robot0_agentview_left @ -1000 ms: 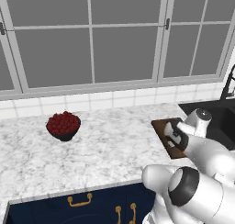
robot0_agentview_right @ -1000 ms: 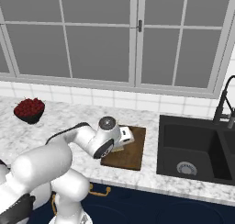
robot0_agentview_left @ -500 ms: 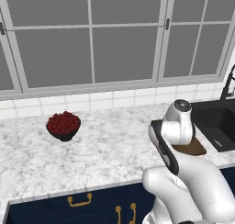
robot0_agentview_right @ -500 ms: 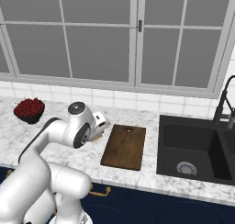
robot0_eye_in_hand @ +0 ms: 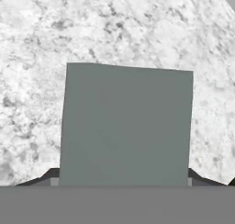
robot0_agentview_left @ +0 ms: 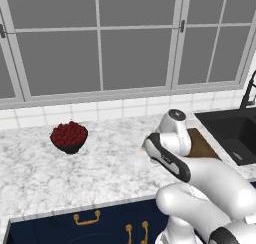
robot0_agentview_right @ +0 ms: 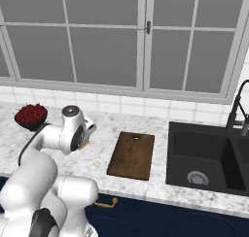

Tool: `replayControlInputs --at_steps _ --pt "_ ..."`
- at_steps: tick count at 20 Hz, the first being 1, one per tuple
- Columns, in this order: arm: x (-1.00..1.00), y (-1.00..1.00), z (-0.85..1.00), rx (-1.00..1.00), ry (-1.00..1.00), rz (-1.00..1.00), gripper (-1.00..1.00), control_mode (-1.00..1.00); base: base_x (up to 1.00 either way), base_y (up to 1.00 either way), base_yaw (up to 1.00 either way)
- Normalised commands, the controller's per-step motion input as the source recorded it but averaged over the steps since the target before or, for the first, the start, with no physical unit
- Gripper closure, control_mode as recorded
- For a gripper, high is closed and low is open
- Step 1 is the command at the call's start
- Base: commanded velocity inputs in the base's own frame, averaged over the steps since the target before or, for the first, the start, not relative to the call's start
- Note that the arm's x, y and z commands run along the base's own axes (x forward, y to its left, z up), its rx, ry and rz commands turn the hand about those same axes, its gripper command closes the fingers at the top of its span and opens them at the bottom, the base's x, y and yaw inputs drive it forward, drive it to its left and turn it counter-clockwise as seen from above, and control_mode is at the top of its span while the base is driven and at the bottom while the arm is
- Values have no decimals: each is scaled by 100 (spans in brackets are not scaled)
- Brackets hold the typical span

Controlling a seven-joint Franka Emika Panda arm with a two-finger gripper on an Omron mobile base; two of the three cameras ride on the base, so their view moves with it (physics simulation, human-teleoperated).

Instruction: Pick up the sponge from the counter and clean the cutting board by briefly scrubbing or pressing down on the cutting board. Once finished, release the sponge.

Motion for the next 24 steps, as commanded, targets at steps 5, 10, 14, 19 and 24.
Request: replayControlInputs --at_steps 5,10,14,19,24 --pt "30 7 -22 0 37 7 -100 -100 0 0 0" --pt "21 3 3 0 17 5 -100 -100 0 0 0" --pt "-3 0 79 0 0 4 -100 -100 0 0 0" --pt "-32 0 100 0 0 -2 -100 -100 0 0 0" --pt "-50 -3 100 0 -5 -16 -100 -100 0 0 0"
